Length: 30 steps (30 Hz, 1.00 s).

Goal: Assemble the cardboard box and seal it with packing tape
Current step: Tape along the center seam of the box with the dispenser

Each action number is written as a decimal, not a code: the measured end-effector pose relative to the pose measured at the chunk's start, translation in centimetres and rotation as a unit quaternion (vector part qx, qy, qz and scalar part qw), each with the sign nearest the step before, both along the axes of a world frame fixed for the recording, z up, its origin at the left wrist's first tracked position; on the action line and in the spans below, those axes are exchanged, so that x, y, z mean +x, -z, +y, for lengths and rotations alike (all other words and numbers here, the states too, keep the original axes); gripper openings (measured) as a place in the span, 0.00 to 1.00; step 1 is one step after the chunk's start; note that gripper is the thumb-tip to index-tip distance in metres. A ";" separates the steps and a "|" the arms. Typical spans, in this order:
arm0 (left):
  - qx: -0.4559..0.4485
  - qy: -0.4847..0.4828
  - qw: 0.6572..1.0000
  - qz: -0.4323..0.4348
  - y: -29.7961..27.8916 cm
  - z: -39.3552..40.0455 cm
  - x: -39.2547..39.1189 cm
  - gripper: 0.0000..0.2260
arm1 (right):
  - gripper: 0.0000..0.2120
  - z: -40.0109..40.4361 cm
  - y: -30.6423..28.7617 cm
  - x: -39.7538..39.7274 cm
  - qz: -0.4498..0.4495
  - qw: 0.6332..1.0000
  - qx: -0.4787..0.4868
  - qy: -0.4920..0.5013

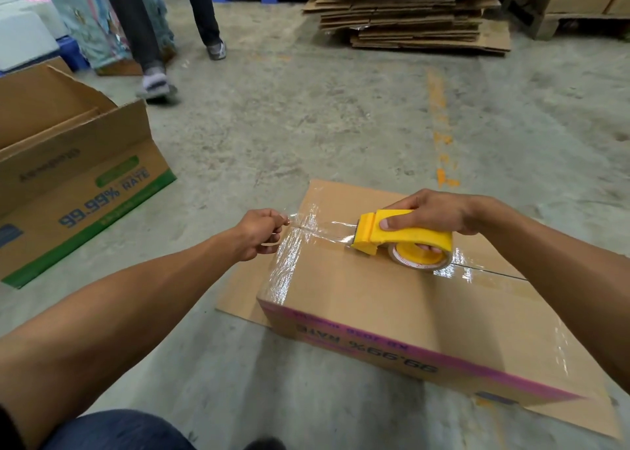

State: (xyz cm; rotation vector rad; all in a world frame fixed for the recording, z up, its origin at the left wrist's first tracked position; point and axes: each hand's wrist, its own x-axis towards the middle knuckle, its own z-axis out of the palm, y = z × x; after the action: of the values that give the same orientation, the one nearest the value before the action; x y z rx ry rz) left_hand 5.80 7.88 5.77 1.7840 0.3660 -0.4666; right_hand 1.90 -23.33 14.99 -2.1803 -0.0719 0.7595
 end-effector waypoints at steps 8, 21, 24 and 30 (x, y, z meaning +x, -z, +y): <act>0.005 -0.003 0.999 0.035 1.1 -0.2 0.1 0.11 | 0.12 0.0 0.1 0.2 0.012 1.000 0.005 -0.007; -0.027 0.001 0.989 0.147 1.9 -0.2 0.2 0.10 | 0.16 -0.1 0.6 0.6 -0.007 1.000 -0.025 -0.004; 0.054 -0.018 0.995 0.080 3.0 0.0 0.4 0.18 | 0.15 0.0 0.7 0.6 0.006 1.000 -0.011 -0.010; 0.144 0.025 0.977 -0.154 1.8 0.1 0.2 0.08 | 0.17 0.0 0.7 0.7 -0.018 0.999 -0.035 -0.010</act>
State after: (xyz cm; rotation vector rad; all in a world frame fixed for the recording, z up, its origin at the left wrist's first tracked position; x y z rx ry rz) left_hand 5.96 7.97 3.93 2.1154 0.1764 -0.1716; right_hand 2.56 -23.38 14.26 -2.2636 -0.0879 0.7435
